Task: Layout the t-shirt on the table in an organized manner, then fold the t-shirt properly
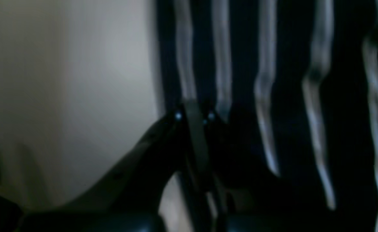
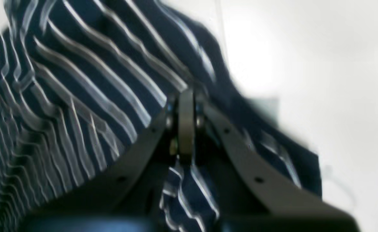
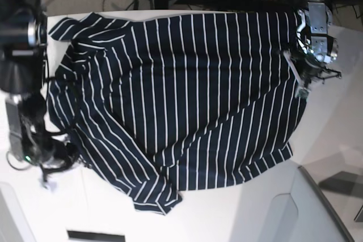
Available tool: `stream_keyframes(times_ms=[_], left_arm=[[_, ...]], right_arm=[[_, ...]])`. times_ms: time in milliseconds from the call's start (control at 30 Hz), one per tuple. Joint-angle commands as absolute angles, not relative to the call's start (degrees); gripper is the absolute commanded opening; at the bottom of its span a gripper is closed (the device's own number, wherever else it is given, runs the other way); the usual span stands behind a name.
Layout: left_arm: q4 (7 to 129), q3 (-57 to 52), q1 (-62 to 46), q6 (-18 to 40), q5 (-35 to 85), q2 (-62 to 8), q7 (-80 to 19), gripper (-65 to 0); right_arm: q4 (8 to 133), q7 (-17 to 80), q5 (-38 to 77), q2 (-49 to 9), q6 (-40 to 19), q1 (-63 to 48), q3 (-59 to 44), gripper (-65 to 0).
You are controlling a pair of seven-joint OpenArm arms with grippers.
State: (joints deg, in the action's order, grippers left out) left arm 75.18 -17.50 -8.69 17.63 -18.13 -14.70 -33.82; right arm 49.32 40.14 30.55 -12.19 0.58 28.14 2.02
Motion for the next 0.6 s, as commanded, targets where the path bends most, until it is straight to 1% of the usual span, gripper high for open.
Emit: stream_keyframes(times_ms=[0, 67, 133, 300, 400, 500, 567], left_arm=[[76.1, -17.9, -8.7, 16.8, -18.7, -15.9, -33.3, -65.0], [76.0, -17.9, -10.2, 16.8, -18.7, -16.0, -33.3, -65.0], [76.0, -17.9, -11.3, 16.8, -18.7, -16.1, -33.3, -65.0], [75.6, -17.9, -12.3, 16.8, -18.7, -16.4, -33.2, -65.0], [72.7, -17.9, -11.7, 16.8, -18.7, -17.4, -33.2, -65.0], [69.1, -18.0, -11.5, 16.8, -18.7, -18.6, -32.7, -65.0], [67.1, -18.0, -11.5, 16.8, -18.7, -19.4, -30.2, -65.0]], right_arm=[[46.9, 38.5, 30.5, -13.2, 0.7, 30.9, 3.0, -64.8], [41.0, 36.9, 30.5, -13.2, 0.7, 33.2, 5.1, -64.8], [39.2, 36.8, 30.5, -13.2, 0.7, 33.5, 5.2, -64.8], [37.9, 36.4, 30.7, -13.2, 0.9, 30.5, 5.1, -64.8], [37.9, 36.4, 30.6, -13.2, 1.0, 28.1, 5.0, -64.8], [37.9, 36.8, 30.6, -13.3, 1.0, 25.5, 1.2, -64.8], [38.5, 38.1, 30.5, -13.3, 1.0, 23.5, -0.9, -64.8]])
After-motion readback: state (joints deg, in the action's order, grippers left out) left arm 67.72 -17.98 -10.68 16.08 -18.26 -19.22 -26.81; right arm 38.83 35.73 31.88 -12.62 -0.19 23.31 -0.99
